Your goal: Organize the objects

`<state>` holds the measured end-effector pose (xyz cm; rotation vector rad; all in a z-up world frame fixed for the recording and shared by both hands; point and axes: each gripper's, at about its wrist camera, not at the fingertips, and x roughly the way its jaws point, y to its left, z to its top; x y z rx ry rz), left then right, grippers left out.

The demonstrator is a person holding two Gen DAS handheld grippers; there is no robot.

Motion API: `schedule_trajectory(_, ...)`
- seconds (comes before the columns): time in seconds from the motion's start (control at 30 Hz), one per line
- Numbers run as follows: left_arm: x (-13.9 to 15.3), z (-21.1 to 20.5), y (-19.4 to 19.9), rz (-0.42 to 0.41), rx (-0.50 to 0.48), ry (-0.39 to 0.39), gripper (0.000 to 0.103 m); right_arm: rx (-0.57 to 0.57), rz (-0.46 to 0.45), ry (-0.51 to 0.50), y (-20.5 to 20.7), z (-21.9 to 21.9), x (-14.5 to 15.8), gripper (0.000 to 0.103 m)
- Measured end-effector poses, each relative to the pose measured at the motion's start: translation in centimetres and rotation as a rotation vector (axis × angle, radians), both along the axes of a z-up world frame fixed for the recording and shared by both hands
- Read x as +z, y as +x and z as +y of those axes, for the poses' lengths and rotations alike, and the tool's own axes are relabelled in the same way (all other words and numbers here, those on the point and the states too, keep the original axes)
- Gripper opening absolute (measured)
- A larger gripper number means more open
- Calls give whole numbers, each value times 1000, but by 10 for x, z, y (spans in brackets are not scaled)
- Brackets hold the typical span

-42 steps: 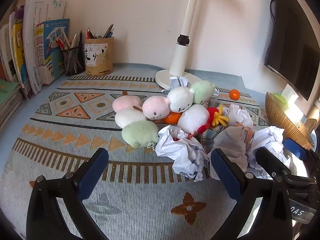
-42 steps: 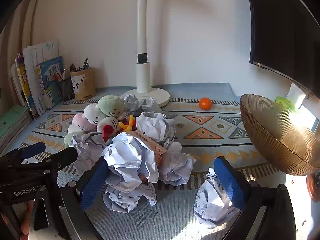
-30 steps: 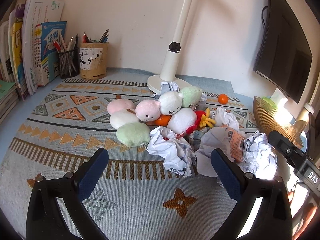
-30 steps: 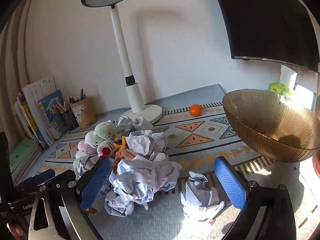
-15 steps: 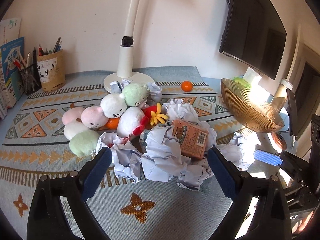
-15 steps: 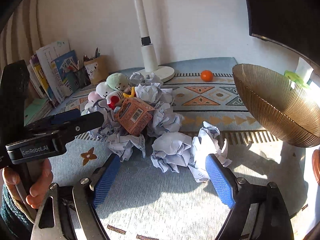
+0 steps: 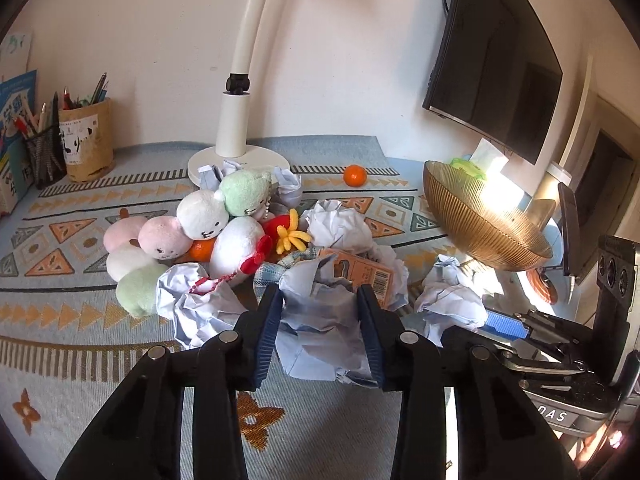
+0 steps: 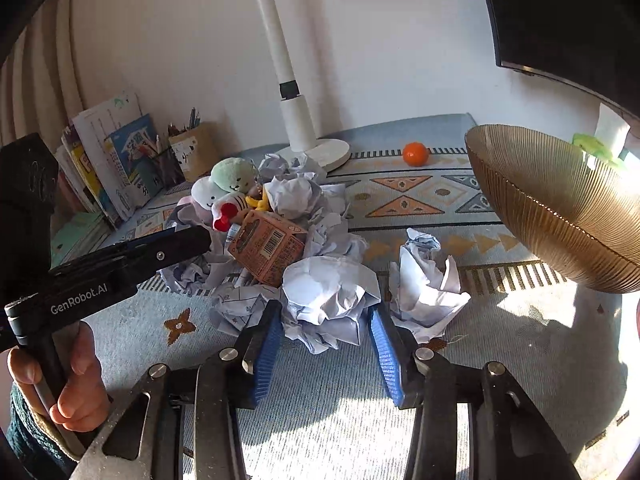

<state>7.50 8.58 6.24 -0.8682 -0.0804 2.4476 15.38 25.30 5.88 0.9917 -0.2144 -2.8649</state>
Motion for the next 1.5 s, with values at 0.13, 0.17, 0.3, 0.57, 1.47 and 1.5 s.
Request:
schedule_trajectory(0.13, 33, 7, 14, 54, -42, 52, 35, -61, 109, -6, 20, 21, 43, 43)
schedule_trajectory(0.17, 42, 13, 17, 69, -57, 60, 35, -92, 136, 1, 25, 29, 54, 43)
schedule_trajectory(0.3, 76, 54, 22, 122, -142, 85, 35, -286, 182, 47, 35, 76, 79, 44)
schedule_trajectory(0.57, 92, 187, -14, 90, -276, 79, 35, -507, 41, -51, 20, 171, 52, 44)
schedule_trajectory(1.47, 55, -3, 36, 150, 232, -1, 102, -40, 43, -62, -5, 25, 14, 66)
schedule_trajectory(1.5, 45, -14, 34, 134, 257, -24, 102, -34, 28, -46, -6, 15, 7, 66)
